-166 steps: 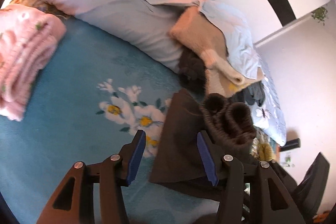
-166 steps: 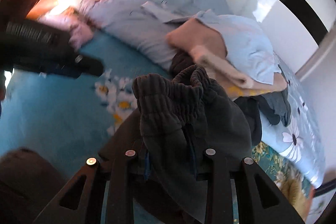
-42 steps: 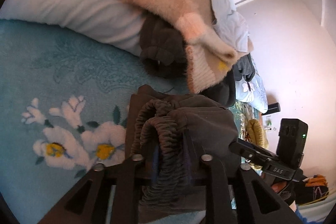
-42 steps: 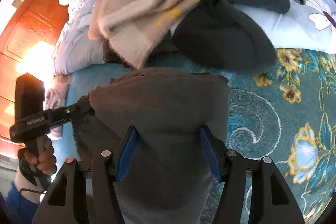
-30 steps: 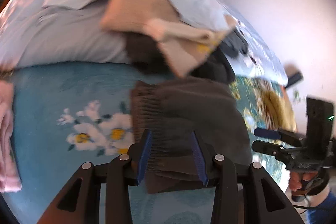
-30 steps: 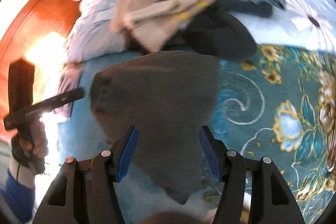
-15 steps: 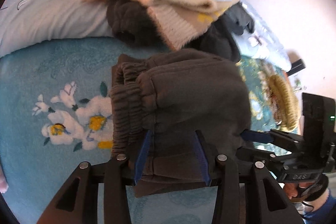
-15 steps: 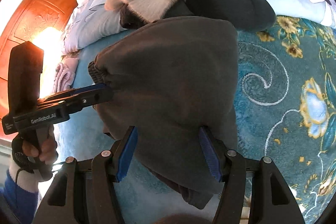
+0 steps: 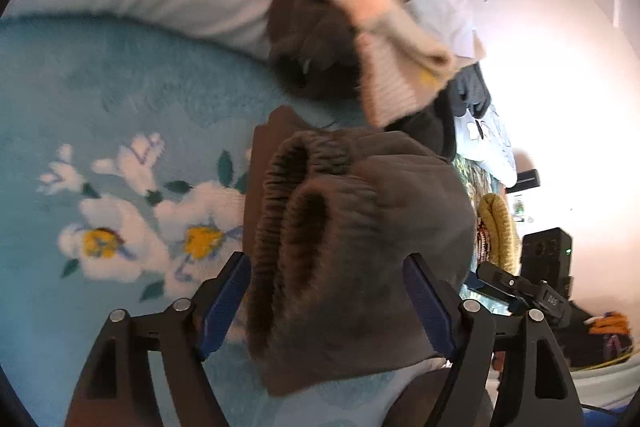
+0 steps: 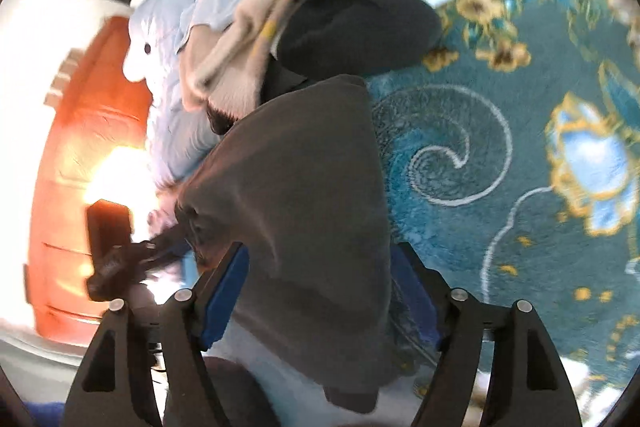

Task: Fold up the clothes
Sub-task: 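Lift the folded grey sweatpants off the blanket with both grippers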

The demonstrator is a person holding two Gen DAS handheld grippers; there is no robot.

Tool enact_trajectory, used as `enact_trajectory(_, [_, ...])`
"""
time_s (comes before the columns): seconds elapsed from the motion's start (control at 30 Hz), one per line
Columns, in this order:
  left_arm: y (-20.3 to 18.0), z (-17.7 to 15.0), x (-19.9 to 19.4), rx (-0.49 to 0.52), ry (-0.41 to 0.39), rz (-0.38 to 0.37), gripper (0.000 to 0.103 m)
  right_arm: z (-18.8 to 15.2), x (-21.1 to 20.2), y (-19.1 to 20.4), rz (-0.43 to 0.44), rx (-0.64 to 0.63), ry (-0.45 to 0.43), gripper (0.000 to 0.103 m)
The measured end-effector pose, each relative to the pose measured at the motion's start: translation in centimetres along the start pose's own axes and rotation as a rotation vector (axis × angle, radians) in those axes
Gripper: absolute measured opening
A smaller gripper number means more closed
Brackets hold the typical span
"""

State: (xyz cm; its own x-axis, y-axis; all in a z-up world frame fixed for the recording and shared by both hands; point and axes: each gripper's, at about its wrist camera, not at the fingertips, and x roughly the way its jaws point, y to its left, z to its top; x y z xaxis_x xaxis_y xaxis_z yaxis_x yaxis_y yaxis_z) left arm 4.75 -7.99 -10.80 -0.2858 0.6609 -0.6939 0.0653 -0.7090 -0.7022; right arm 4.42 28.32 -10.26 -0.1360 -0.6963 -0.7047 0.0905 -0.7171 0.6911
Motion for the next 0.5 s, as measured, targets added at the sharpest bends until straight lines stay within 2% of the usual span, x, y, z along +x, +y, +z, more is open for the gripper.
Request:
enact_trajectory(0.17, [2.3, 0.2, 1.5, -0.028, 0.067, -0.101, 0.097, 0.4, 1.8, -1.1, 0.085, 0.027, 0.029, 0.077])
enact_trajectory(0.23, [2.5, 0.0, 1.9, -0.028, 0.084, -0.145, 0.103, 0.5, 2.6, -1.3, 0.109, 0.013, 0.054, 0.084])
enact_trajectory(0.37, [1.8, -0.2, 2.7, 0.027, 0.105, -0.165, 0.103, 0.8, 4.4, -1.1, 0.122, 0.003, 0.09, 0.087])
enact_trajectory(0.5, [0.9, -0.2, 2.7, 0.063, 0.089, -0.121, 0.103, 1.5, 5.2, -0.8, 0.115, 0.016, 0.085, 0.087])
